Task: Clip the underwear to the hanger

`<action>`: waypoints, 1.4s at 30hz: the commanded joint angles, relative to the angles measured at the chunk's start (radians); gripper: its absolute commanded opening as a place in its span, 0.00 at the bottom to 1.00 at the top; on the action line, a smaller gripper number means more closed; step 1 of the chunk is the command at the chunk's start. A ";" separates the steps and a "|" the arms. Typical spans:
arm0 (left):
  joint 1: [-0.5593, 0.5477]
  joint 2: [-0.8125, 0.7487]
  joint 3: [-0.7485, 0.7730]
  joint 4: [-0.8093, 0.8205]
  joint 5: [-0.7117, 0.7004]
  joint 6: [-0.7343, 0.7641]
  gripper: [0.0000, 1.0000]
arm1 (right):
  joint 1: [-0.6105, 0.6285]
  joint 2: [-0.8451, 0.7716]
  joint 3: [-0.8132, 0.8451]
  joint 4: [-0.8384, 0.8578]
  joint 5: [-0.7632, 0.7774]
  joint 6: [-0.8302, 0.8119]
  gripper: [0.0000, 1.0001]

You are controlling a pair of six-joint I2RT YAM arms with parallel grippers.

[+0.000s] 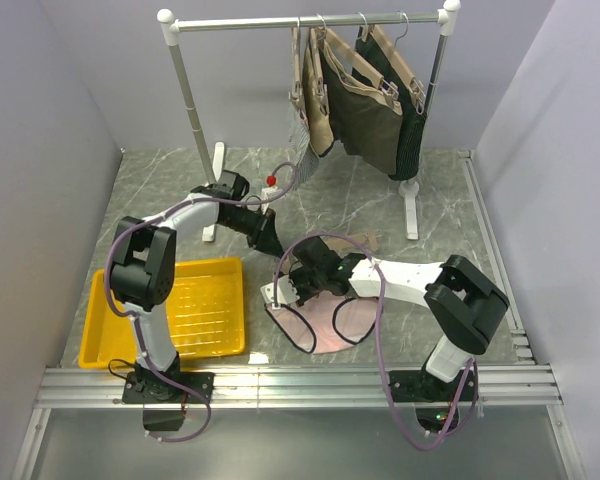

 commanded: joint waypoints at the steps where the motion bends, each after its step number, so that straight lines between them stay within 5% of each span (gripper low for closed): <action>1: -0.010 0.009 0.035 0.009 0.081 0.046 0.00 | 0.008 -0.048 -0.005 0.045 -0.023 -0.049 0.00; 18: -0.019 0.079 0.047 -0.138 0.182 0.270 0.00 | 0.009 -0.063 -0.014 0.036 -0.051 -0.068 0.00; 42: -0.021 0.105 0.097 -0.163 0.218 0.315 0.01 | 0.014 -0.095 -0.040 0.039 -0.048 -0.115 0.00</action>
